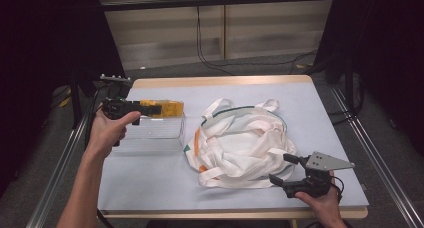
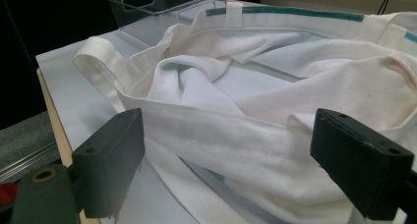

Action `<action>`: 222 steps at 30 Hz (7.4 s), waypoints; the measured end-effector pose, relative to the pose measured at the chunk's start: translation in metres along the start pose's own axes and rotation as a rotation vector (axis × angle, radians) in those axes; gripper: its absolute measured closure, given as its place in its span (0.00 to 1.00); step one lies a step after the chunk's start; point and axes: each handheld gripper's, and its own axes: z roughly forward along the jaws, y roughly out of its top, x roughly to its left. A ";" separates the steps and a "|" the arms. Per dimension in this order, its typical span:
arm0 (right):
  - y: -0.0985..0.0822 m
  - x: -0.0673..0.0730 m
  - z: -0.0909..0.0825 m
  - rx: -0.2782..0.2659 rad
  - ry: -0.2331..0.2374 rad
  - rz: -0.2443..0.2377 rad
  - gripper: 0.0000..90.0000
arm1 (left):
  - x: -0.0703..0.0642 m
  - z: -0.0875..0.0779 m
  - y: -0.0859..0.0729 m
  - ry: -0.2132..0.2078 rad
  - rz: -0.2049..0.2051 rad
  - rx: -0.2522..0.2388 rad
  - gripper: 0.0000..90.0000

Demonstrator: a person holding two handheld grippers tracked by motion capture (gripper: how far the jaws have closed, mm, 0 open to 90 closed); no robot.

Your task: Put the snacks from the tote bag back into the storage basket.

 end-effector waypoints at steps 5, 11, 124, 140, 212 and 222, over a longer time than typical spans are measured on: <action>0.002 0.004 -0.001 0.000 -0.005 -0.009 0.15 | 0.008 0.002 0.004 0.044 -0.044 0.040 0.30; 0.001 0.005 -0.001 0.005 0.000 -0.011 0.15 | 0.012 0.009 0.012 0.087 -0.055 0.102 0.30; 0.001 0.005 -0.001 0.018 0.009 -0.024 0.15 | 0.022 0.147 0.046 0.324 -0.298 0.283 0.29; 0.001 0.004 -0.003 0.013 0.007 -0.021 0.15 | 0.026 0.145 0.043 0.297 -0.276 0.276 0.27; 0.002 0.003 -0.004 0.004 -0.026 -0.005 0.12 | -0.029 0.006 -0.113 0.062 0.238 -0.232 0.03; 0.003 0.003 -0.005 0.001 -0.030 -0.011 0.12 | -0.033 -0.002 -0.155 0.047 0.193 -0.239 0.03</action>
